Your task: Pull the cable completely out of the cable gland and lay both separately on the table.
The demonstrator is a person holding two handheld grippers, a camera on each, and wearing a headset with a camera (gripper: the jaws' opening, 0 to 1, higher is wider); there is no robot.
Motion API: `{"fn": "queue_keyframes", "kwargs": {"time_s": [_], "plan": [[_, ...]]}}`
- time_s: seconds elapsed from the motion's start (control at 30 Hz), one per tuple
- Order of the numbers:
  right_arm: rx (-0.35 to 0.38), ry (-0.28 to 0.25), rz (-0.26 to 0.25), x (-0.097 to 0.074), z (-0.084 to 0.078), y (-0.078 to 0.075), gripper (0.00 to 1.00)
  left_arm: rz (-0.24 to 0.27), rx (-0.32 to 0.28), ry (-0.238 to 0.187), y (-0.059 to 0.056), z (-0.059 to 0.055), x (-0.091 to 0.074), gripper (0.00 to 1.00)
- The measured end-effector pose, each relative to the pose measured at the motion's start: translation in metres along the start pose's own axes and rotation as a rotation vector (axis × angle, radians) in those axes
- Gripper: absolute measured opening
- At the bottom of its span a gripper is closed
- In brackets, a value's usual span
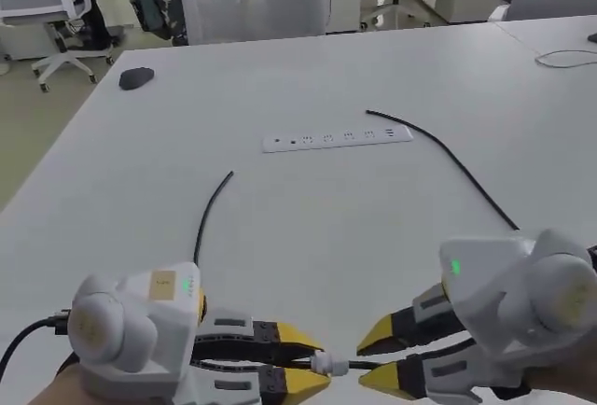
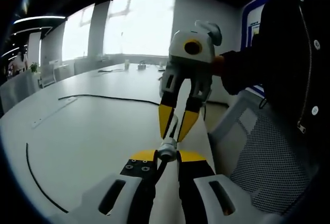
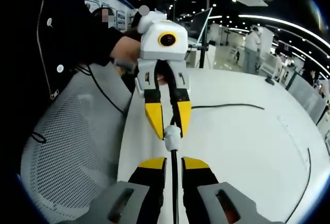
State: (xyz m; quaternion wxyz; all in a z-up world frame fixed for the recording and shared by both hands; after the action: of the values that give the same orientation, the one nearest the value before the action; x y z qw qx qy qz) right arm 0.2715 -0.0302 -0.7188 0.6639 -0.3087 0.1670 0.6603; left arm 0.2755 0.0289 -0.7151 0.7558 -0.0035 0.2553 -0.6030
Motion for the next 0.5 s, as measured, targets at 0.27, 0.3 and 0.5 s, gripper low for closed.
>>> {"fn": "queue_keyframes", "kwargs": {"time_s": [0.27, 0.3, 0.5], "plan": [[-0.022, 0.014, 0.004, -0.001, -0.002, 0.001, 0.00, -0.008, -0.004, -0.006, -0.002, 0.000, 0.002, 0.15], [-0.014, 0.014, 0.006, -0.001, -0.002, 0.002, 0.00, -0.010, -0.004, -0.007, -0.003, 0.000, 0.003, 0.15], [-0.030, 0.052, 0.004, -0.005, -0.011, 0.002, 0.00, -0.006, 0.009, 0.002, -0.002, -0.001, 0.004, 0.15]]}}
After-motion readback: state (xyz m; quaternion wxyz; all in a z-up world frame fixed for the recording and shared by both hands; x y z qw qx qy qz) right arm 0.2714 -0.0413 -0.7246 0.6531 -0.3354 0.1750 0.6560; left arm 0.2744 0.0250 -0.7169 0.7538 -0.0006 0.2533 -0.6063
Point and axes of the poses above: the centre of the closed fingertips' face, and the gripper's own axes: x roughly forward along the fingers, y roughly to its left, z roughly out of its top, the point moved 3 cm from there along -x, roughly backward along the fingers, and after that the axes turned 12 degrees about -x, right-handed, at the moved point
